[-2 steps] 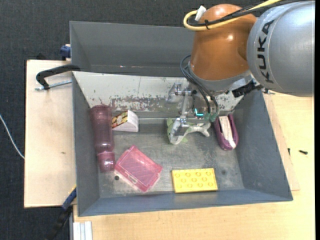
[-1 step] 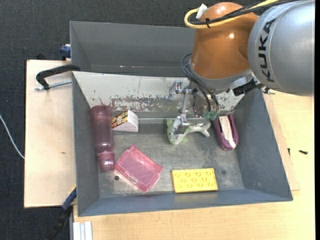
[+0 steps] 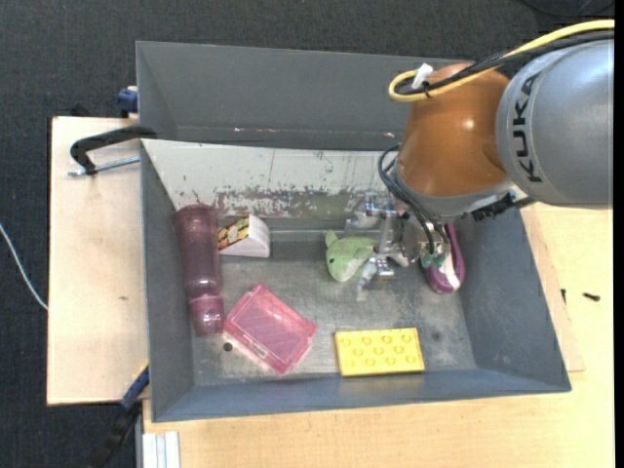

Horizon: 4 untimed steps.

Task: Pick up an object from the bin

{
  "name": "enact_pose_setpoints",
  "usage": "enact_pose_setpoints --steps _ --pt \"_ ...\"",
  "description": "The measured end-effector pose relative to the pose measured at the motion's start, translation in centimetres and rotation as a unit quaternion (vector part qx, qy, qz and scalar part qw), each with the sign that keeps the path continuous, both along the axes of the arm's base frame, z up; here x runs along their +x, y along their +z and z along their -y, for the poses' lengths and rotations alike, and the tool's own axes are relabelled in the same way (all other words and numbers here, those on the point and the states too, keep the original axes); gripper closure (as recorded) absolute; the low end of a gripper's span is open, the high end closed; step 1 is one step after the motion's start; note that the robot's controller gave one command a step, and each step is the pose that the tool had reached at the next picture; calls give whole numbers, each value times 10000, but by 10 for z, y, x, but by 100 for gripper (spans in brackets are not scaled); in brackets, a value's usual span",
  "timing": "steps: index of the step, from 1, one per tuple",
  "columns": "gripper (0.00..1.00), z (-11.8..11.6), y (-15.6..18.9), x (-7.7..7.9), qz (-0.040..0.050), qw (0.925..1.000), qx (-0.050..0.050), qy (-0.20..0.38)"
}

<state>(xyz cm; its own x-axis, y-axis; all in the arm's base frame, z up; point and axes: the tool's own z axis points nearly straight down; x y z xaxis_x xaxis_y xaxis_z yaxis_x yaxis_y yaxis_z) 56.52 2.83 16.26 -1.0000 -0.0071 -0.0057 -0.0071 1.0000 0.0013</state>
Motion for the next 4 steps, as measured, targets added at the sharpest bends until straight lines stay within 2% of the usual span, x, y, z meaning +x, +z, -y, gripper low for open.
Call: enact_pose_setpoints --steps 1,2,3,4 --pt "0 28 -86 6 41 9999 16 -119" --pt "0 17 -87 23 33 9957 29 -929" --pt "0 14 -86 36 70 9987 -16 496" --pt "100 16 -77 31 116 9956 25 -925"
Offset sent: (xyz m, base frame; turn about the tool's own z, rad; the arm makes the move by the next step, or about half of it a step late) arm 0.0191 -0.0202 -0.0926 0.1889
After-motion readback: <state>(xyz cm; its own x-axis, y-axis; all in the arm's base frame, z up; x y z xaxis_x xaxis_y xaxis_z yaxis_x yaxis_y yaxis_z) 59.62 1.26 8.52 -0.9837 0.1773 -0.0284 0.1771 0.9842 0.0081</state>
